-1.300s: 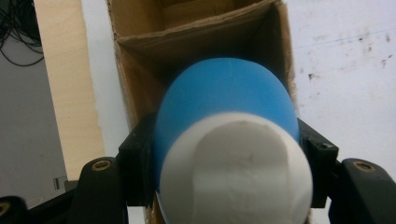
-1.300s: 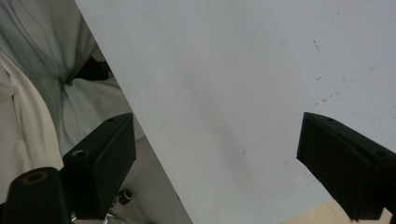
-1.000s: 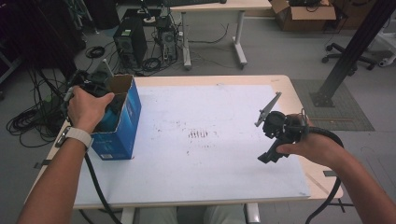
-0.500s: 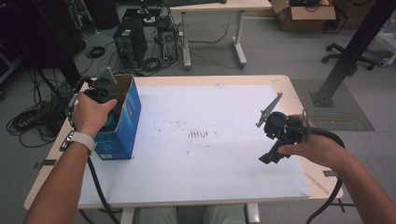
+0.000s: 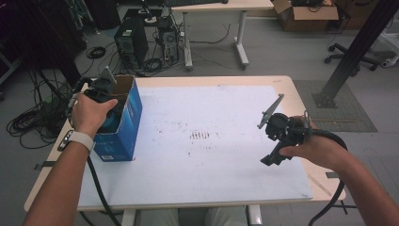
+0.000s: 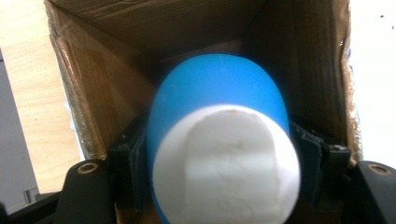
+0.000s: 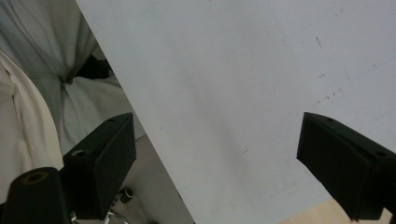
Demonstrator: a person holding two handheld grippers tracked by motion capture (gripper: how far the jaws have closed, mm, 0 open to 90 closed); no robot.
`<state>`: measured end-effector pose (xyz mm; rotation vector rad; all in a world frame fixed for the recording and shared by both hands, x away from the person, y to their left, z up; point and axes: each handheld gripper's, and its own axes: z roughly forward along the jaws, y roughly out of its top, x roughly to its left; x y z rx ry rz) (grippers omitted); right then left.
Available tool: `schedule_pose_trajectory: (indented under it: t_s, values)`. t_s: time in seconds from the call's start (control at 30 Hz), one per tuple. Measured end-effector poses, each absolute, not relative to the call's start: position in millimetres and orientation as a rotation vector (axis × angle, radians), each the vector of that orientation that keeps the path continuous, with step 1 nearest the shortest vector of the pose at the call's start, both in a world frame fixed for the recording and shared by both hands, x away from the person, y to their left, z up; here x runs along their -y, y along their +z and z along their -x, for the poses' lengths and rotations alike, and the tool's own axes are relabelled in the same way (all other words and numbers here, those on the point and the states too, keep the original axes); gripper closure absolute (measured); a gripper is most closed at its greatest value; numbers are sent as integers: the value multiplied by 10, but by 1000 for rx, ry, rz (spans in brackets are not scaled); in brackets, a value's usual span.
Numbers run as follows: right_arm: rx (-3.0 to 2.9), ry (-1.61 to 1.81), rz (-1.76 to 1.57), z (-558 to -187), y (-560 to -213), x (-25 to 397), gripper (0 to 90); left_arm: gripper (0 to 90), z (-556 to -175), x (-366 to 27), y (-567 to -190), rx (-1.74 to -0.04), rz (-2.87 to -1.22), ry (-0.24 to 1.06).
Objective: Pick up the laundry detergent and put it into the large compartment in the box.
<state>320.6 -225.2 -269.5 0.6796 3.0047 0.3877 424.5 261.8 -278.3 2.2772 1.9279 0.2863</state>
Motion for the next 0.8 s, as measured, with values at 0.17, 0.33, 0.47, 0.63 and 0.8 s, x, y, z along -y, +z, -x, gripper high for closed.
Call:
schedule_pose_trajectory:
  t_s: [0.17, 0.33, 0.47, 0.63, 0.8]
  values:
    - [-3009, 388, -671, -3205, -2702, 2234, 119, 276, -4226, -2641, -2740, -1909, -2285, 286]
    - [-3009, 389, -666, -3195, -2685, 2219, 118, 243, -4213, -2641, -2665, -1906, -2275, 299]
    - [-3005, 392, -666, -3178, -2676, 2223, 119, 233, -4197, -2629, -2578, -1893, -2271, 313]
    - [-3004, 390, -665, -3160, -2668, 2235, 118, 233, -4176, -2601, -2469, -1869, -2274, 335]
    - [-2997, 397, -670, -3144, -2651, 2258, 119, 230, -4114, -2508, -2314, -1801, -2303, 344]
